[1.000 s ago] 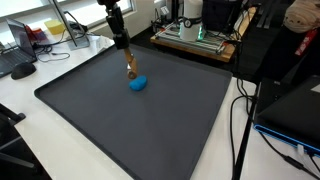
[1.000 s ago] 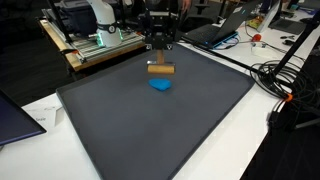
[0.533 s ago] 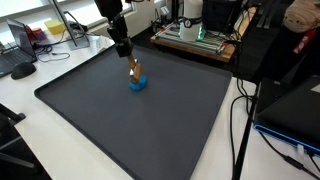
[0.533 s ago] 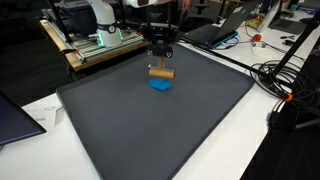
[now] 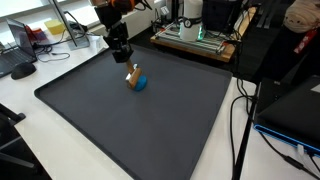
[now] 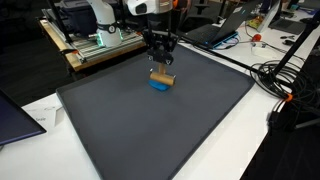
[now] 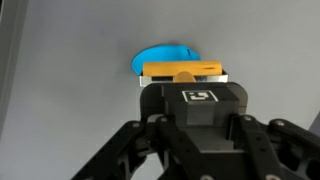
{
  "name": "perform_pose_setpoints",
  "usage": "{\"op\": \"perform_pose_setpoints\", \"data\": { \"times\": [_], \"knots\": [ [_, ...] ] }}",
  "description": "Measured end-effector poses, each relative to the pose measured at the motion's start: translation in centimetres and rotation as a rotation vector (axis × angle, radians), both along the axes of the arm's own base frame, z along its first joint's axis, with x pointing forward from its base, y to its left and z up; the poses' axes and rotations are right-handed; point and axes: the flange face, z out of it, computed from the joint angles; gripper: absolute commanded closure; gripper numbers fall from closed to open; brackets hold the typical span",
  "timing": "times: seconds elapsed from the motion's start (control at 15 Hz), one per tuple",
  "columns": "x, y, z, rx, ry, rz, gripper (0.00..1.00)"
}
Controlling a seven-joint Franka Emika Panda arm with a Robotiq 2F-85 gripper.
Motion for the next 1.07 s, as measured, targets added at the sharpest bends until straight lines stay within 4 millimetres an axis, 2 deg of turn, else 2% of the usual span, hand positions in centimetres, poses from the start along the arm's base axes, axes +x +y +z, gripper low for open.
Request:
{"op": "perform_pose_setpoints", "data": {
  "times": [0.47, 1.07],
  "knots": [
    [1.4, 0.2, -1.0, -0.028, 0.025, -0.095, 0.78],
    [3.3, 0.4, -1.5, -0.032, 0.093, -0.109, 0.78]
  ]
}}
